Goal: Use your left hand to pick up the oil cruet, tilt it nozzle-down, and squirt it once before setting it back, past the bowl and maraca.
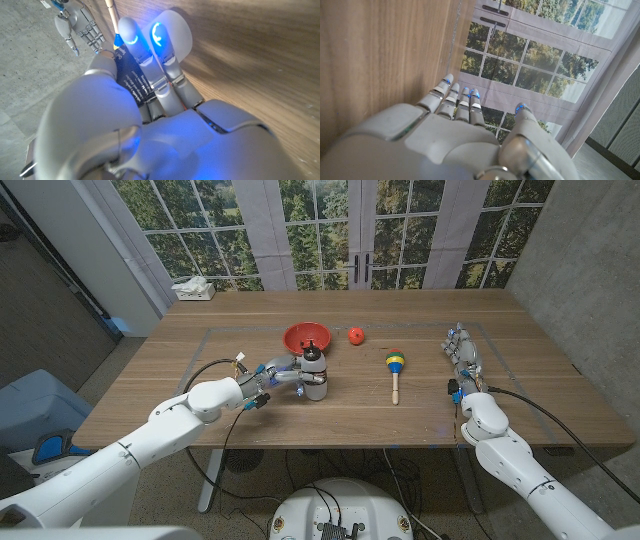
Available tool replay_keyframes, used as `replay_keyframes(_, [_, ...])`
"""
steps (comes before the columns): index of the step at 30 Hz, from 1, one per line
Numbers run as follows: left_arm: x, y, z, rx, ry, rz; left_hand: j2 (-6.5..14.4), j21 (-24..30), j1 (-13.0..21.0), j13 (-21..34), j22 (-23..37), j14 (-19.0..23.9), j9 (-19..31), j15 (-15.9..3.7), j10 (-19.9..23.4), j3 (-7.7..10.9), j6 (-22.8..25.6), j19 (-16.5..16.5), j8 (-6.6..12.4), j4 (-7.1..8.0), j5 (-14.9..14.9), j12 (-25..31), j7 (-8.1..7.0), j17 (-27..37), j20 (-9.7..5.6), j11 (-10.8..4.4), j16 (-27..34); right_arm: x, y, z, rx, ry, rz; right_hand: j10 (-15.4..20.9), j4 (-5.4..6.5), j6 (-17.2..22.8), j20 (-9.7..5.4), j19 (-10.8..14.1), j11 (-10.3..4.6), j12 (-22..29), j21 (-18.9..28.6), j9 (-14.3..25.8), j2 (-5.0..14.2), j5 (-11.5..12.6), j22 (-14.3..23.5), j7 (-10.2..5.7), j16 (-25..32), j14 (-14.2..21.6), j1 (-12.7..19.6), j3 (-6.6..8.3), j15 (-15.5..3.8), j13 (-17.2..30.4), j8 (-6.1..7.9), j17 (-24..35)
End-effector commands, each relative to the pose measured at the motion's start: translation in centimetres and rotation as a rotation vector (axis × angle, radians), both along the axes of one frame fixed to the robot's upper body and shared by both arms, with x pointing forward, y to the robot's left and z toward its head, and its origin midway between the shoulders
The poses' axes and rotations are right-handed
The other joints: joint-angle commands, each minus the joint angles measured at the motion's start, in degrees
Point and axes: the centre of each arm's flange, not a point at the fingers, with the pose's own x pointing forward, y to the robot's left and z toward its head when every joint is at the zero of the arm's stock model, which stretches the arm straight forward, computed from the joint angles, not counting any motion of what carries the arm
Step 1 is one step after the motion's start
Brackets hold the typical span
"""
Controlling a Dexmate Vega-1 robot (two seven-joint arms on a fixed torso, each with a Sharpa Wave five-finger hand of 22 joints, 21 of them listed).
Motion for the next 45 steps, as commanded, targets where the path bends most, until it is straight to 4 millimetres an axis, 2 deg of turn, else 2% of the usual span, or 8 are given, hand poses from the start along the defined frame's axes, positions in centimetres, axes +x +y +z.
replay_keyframes(1, [-0.9,0.6,0.9,0.003,-0.015,0.0,2.87,0.6,2.44,0.3,0.03,0.31,0.16,-0.07,3.69,2.32,0.92,-0.49,-0.29,1.83,-0.35,-0.26,0.6,0.13,-3.65,-3.17,-0.22,0.2,0.4,0.0,-0.003,-0.003,0.002,0.2,-0.56,-0.05,0.2,-0.11,0.35,0.14,0.19,0.22,0.51,0.02,0.17,0.09,0.28,-0.05,-0.15,0.1,0.36,0.07,0.08,0.03])
replay_keyframes(20, [-2.8,4.6,1.9,-0.046,-0.062,0.103,2.69,1.23,2.1,0.31,-0.27,0.52,0.24,-0.1,4.84,3.41,1.34,-0.7,-0.72,1.99,-1.06,-0.55,0.63,0.34,-3.64,-3.14,-0.16,0.3,1.5,0.6,-0.021,-0.018,0.008,0.19,-0.83,-0.05,0.23,-0.11,0.29,0.13,0.18,0.22,0.6,0.03,0.18,0.07,0.32,-0.07,-0.27,0.06,0.41,0.07,0.07,-0.02])
replay_keyframes(32, [-4.0,7.4,1.8,-0.12,-0.095,0.193,2.61,1.58,1.94,0.32,-0.38,0.49,0.28,-0.1,5.19,3.97,1.57,-0.81,-0.94,2.02,-1.39,-0.79,0.59,0.38,-3.64,-3.27,-0.21,0.2,2.0,1.0,-0.03,-0.022,0.013,0.23,-1.01,-0.05,0.21,-0.11,0.3,0.14,0.18,0.22,0.69,0.04,0.18,0.09,0.35,-0.06,-0.33,0.05,0.31,0.07,0.07,-0.06])
replay_keyframes(45, [-4.3,9.0,1.7,-0.147,-0.097,0.279,2.55,1.99,1.71,0.33,-0.5,0.48,0.33,-0.09,5.2,4.63,1.58,-1.02,-1.3,2.07,-1.76,-1.24,0.69,0.42,-3.64,-3.2,-0.25,0.5,2.4,1.3,-0.046,-0.023,0.029,0.22,-1.18,-0.03,0.17,-0.07,0.23,0.14,0.18,0.22,0.73,0.04,0.18,0.08,0.36,-0.09,-0.41,0.03,0.32,0.07,0.08,-0.09])
